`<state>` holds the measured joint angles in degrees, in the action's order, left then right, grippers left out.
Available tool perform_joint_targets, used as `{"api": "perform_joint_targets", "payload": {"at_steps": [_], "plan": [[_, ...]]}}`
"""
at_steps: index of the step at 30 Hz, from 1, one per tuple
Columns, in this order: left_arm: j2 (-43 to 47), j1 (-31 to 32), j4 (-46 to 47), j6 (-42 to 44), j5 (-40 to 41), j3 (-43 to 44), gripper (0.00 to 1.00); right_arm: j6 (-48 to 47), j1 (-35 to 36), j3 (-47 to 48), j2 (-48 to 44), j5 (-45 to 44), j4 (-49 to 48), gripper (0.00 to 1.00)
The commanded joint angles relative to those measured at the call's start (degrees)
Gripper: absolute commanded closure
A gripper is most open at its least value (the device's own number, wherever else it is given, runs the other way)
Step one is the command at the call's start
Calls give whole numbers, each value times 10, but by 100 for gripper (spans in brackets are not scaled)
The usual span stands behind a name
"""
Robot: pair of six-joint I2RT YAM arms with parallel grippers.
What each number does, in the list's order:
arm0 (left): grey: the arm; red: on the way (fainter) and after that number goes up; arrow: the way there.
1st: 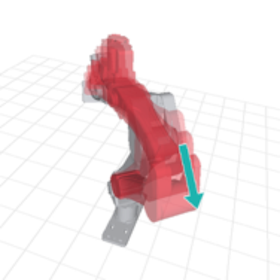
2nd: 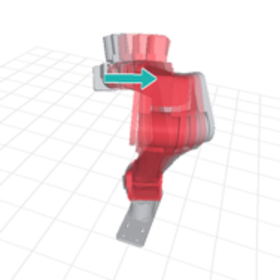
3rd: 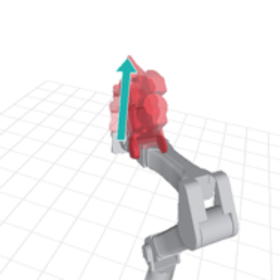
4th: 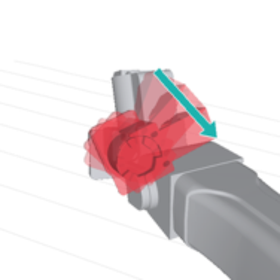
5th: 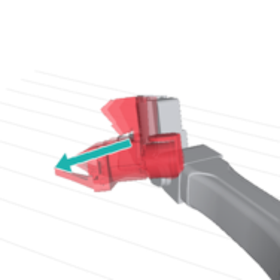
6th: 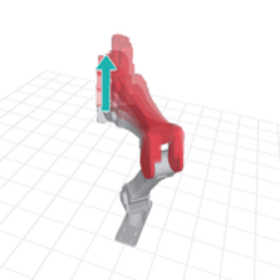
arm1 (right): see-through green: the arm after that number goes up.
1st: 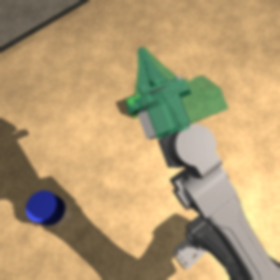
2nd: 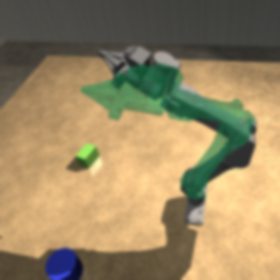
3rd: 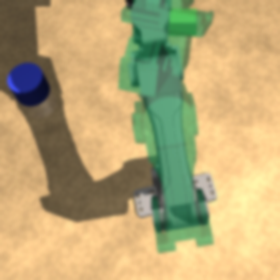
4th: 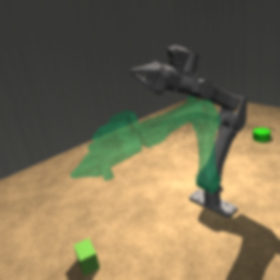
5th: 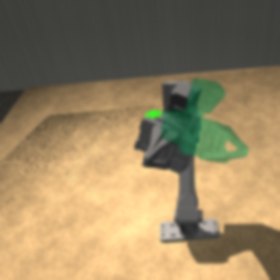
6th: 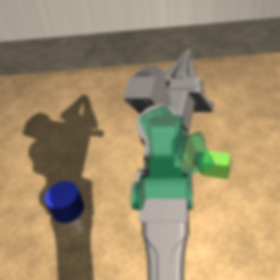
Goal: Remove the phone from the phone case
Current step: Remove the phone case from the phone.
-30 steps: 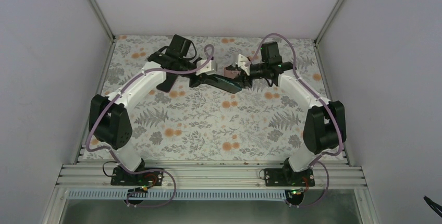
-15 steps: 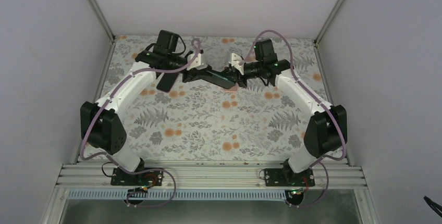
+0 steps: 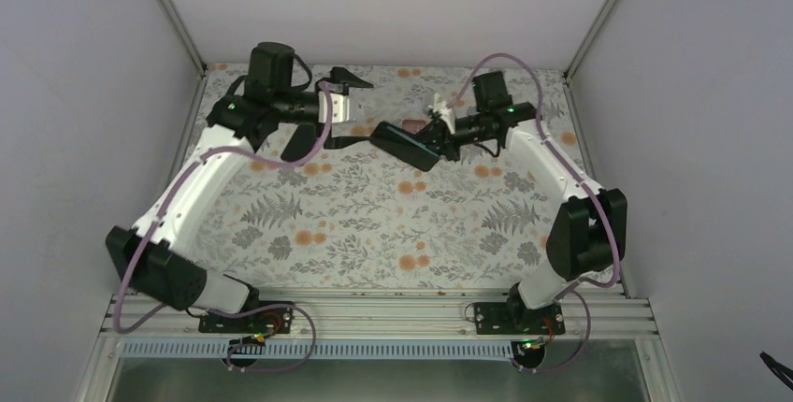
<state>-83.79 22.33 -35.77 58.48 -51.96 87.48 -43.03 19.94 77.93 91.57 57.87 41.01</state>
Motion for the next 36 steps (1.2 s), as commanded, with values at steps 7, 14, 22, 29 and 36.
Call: {"api": "perform_joint_targets", "payload": {"at_steps": [7, 14, 22, 29, 36], "plan": [[114, 82, 225, -73, 342, -137, 0, 247, -70, 55, -59, -113, -188, 97], [26, 178, 349, -166, 552, -135, 0, 365, -64, 109, -95, -280, -276, 97], [-10, 220, 553, -235, 582, -138, 0, 443, -61, 123, -84, -420, -294, 97], [-125, 247, 528, -272, 563, 2, 0, 504, -61, 149, -60, -467, -272, 97], [-206, 256, 515, -277, 569, 66, 0, 532, -62, 175, -49, -446, -261, 97]]}}
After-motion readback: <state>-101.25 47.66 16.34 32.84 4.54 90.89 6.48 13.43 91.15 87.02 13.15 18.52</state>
